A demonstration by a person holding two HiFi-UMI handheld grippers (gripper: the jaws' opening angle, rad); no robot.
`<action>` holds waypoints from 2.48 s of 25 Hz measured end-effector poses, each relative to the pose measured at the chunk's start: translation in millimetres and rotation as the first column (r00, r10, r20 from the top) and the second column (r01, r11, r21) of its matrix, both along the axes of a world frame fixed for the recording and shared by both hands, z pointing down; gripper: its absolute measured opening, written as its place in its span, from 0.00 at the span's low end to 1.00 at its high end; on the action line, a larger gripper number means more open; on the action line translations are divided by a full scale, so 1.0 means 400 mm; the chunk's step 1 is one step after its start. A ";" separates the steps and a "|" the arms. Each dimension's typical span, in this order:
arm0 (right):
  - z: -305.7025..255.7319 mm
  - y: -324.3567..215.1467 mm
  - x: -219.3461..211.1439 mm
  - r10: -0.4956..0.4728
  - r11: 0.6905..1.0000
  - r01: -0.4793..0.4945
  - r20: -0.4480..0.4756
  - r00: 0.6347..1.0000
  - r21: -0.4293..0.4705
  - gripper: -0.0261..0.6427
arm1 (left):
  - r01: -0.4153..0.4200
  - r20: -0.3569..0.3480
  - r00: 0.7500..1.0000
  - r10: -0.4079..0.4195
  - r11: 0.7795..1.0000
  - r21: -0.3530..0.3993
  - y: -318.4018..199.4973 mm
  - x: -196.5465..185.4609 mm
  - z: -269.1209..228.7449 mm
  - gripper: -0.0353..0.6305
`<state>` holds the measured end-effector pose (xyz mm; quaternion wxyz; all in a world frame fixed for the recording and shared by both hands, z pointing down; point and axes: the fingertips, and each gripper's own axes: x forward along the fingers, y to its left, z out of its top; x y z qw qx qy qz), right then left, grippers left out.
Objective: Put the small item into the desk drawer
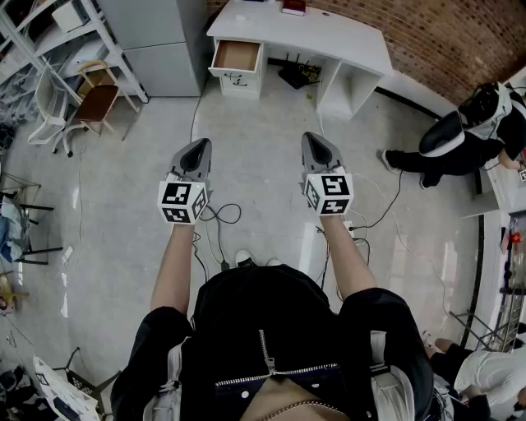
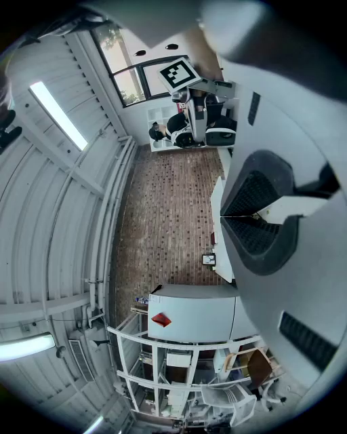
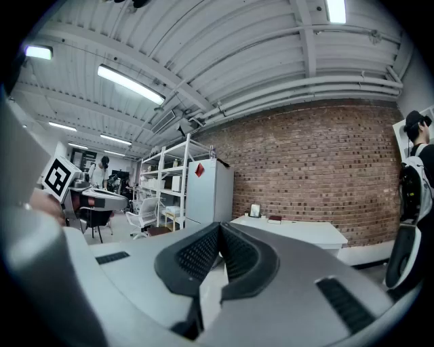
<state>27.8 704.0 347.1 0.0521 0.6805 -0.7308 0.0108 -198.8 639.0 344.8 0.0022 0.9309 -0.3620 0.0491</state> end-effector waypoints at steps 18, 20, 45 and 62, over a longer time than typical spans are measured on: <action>0.076 -0.051 -0.019 0.020 0.998 -0.017 0.058 0.998 -0.052 0.05 | -0.025 0.017 1.000 0.024 1.000 0.006 -0.065 -0.005 0.026 0.09; 0.078 -0.061 -0.021 0.021 0.998 -0.018 0.057 0.998 -0.053 0.05 | -0.024 0.021 0.999 0.024 1.000 -0.001 -0.077 -0.007 0.033 0.09; 0.075 -0.678 0.333 -0.045 0.998 0.049 0.089 0.995 -0.045 0.05 | 0.045 0.042 0.998 -0.044 0.998 -0.043 -0.642 0.334 0.050 0.09; 0.073 -1.046 0.466 -0.159 0.986 0.163 0.096 0.983 -0.032 0.05 | 0.153 0.033 0.988 -0.151 0.987 -0.054 -0.944 0.447 0.051 0.09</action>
